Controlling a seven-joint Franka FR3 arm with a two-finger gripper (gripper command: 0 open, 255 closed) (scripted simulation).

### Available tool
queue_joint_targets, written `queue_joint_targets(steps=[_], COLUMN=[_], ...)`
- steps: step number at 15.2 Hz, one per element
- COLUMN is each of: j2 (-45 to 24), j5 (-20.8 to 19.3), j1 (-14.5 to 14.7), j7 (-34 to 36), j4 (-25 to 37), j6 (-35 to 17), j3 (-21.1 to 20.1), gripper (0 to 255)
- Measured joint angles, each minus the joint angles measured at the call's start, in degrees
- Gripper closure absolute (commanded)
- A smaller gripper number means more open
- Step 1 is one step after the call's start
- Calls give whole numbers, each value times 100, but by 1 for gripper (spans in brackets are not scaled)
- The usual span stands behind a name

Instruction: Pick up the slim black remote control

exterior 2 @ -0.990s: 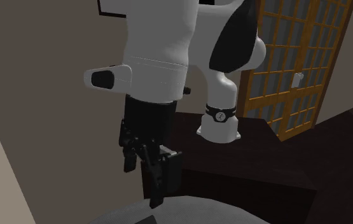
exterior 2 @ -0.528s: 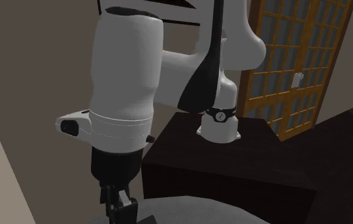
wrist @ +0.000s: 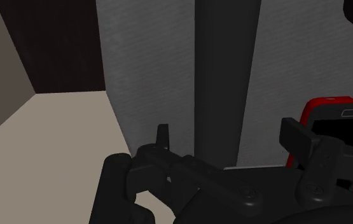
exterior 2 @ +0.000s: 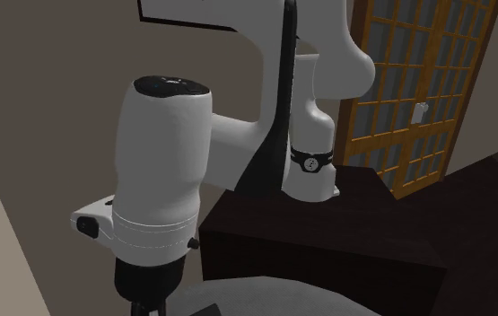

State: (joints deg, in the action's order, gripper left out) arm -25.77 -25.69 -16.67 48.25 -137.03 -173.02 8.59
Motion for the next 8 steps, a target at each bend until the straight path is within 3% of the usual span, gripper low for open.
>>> queue_joint_targets(steps=[2,3,8], j2=[-159,-189,-185], j5=[-37,-43,-61], j1=[71,83,147], j7=[69,81,119], j4=[37,44,63], j6=[-125,-148,-229], j3=[73,87,102], gripper=[0,255,255])
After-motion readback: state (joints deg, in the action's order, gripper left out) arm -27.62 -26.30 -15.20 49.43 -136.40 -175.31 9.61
